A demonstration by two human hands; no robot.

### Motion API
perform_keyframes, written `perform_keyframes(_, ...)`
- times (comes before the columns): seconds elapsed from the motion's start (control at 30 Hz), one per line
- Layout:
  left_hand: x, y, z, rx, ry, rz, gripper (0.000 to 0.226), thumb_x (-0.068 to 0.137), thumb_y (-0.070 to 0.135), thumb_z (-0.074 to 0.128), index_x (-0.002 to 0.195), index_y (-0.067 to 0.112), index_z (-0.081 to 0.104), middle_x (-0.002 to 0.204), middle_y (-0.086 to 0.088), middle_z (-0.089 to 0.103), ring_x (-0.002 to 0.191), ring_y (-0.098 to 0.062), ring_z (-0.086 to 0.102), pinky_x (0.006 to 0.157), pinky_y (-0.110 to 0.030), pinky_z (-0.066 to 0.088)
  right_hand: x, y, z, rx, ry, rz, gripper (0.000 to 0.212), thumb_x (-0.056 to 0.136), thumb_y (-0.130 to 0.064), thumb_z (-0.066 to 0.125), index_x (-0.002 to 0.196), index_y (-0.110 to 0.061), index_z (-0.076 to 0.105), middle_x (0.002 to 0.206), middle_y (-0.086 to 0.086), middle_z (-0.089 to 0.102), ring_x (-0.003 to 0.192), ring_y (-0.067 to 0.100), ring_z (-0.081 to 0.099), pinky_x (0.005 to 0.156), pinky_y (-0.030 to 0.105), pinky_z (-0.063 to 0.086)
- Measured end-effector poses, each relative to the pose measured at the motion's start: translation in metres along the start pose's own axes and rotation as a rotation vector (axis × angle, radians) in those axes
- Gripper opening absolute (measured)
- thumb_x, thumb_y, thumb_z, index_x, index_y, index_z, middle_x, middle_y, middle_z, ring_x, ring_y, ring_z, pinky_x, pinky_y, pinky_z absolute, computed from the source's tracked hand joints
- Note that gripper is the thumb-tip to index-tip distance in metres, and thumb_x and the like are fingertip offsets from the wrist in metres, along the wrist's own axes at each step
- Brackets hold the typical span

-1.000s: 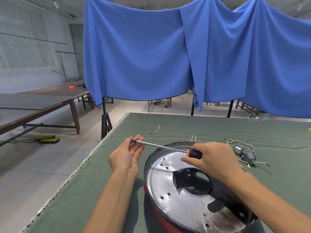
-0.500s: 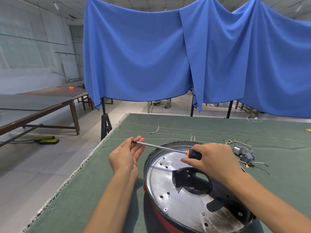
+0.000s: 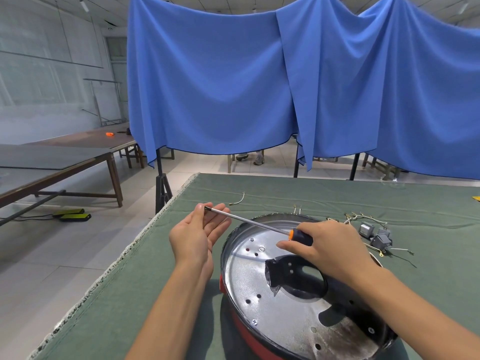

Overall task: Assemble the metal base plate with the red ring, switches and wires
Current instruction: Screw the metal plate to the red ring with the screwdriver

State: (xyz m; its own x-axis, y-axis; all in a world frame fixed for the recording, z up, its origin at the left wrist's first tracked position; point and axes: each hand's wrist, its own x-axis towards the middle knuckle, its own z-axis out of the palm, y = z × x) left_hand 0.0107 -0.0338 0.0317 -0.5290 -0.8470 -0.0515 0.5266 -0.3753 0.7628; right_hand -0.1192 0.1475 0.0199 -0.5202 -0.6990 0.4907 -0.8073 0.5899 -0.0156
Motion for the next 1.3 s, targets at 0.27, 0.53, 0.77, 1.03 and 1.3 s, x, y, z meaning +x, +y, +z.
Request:
perform_keyframes(0.27,-0.013,-0.004,0.011,0.228,-0.162,0.044,0.023,0.096,0.014,0.052,0.086,-0.001,0.066,0.080,-0.016,0.074,0.075,-0.027,0.073,0.060,-0.030,0.060,0.004,-0.007,-0.003,0.173,0.010,0.084,0.070,0.060,-0.090,0.023,0.057,-0.023,0.042,0.052,-0.006,0.050,0.053,0.007,0.046,0.048,0.025,0.027)
perform_keyframes(0.53,-0.009,-0.023,0.002,1.110,-0.240,0.271,0.031,0.087,0.012,0.059,0.118,0.016,0.060,0.115,0.000,0.061,0.109,-0.018,0.055,0.092,-0.028,0.042,0.009,0.002,-0.007,0.793,-0.159,0.357,0.033,0.087,-0.060,0.051,0.085,-0.028,0.058,0.063,-0.004,0.066,0.050,0.010,0.056,0.068,0.036,0.049)
perform_keyframes(0.77,0.002,-0.018,-0.008,1.161,-0.248,-0.142,0.031,0.082,0.006,0.052,0.057,0.015,0.036,0.050,-0.001,0.030,0.047,-0.018,0.026,0.043,-0.023,0.017,0.007,-0.002,-0.013,0.980,-0.118,0.303,0.029,0.100,-0.020,0.044,0.119,-0.040,0.040,0.082,0.012,0.057,0.058,0.012,0.058,0.053,0.026,0.049)
perform_keyframes(1.03,0.015,-0.028,-0.012,1.018,-0.173,-0.104,0.020,0.078,-0.004,0.048,0.064,0.007,0.039,0.061,-0.009,0.032,0.065,-0.021,0.029,0.056,-0.030,0.020,0.000,0.004,-0.029,1.116,0.134,0.327,0.034,0.100,-0.005,0.040,0.088,-0.020,0.068,0.084,0.009,0.063,0.071,0.023,0.069,0.062,0.031,0.058)
perform_keyframes(1.3,0.031,-0.035,-0.019,0.955,-0.045,0.026,0.021,0.078,-0.006,0.039,0.066,0.009,0.048,0.065,-0.014,0.048,0.066,-0.026,0.042,0.063,-0.032,0.031,0.003,0.007,-0.027,1.135,0.249,0.343,0.049,0.097,0.003,0.036,0.077,-0.022,0.072,0.084,0.012,0.069,0.070,0.023,0.072,0.062,0.033,0.059)
